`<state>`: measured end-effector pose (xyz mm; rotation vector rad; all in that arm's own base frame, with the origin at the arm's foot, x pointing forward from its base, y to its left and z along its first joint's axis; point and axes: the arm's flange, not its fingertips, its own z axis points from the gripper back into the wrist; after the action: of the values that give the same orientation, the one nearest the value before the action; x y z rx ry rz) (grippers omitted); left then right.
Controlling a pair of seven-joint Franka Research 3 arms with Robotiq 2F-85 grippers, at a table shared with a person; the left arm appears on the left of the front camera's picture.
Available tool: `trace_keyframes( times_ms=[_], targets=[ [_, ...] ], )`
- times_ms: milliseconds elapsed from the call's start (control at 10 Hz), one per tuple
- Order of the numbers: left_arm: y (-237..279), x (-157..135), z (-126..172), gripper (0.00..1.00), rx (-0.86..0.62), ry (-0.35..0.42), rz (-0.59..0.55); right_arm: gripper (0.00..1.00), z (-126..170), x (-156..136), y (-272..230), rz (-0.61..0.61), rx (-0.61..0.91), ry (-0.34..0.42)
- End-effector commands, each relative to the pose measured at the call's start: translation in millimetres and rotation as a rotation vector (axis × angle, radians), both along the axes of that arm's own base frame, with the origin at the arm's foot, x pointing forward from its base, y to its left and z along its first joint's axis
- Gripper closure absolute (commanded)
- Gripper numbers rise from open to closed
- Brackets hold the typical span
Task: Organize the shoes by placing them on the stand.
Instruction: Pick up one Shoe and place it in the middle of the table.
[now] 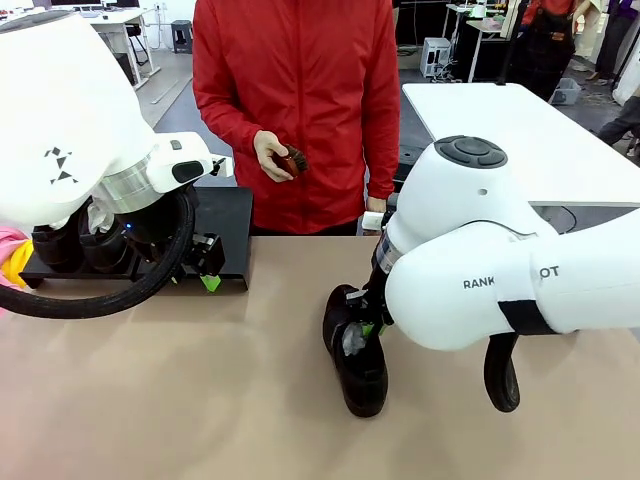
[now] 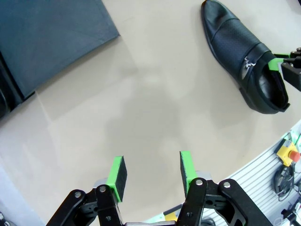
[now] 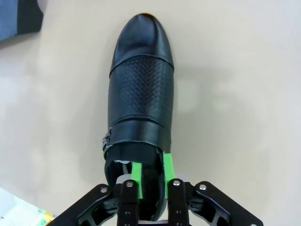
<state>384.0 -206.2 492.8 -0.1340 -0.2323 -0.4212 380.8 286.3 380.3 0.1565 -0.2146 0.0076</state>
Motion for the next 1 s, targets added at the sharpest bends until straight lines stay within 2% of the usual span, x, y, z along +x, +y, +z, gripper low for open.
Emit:
trace_keyframes(
  times_ms=[0,100,200,400,500,600,700,900],
  targets=[
    [1.6,-1.3,2.1,0.39,-0.001,0.005,0.007,0.18,6.3,-7.0,-14.2,-0.016,0.026,-0.009],
    [1.6,-1.3,2.1,0.39,-0.001,0.005,0.007,0.00,7.5,-8.5,-20.1,-0.029,0.035,0.005],
    [1.6,-1.3,2.1,0.39,-0.001,0.005,0.007,0.00,12.9,-11.6,-32.1,-0.061,0.034,0.017],
    [1.6,-1.3,2.1,0.39,-0.001,0.005,0.007,0.00,30.4,3.0,-91.2,-0.237,0.007,0.053],
    [1.6,-1.3,2.1,0.39,-0.001,0.005,0.007,0.00,29.7,13.3,-122.7,-0.334,-0.043,0.105],
    [1.6,-1.3,2.1,0.39,-0.001,0.005,0.007,0.00,11.0,33.5,-145.9,-0.363,-0.171,0.227],
    [1.6,-1.3,2.1,0.39,-0.001,0.005,0.007,0.00,23.4,7.7,-97.5,-0.232,-0.009,0.061],
    [1.6,-1.3,2.1,0.39,-0.001,0.005,0.007,0.00,23.4,7.7,-97.5,-0.232,-0.009,0.061]
  ],
)
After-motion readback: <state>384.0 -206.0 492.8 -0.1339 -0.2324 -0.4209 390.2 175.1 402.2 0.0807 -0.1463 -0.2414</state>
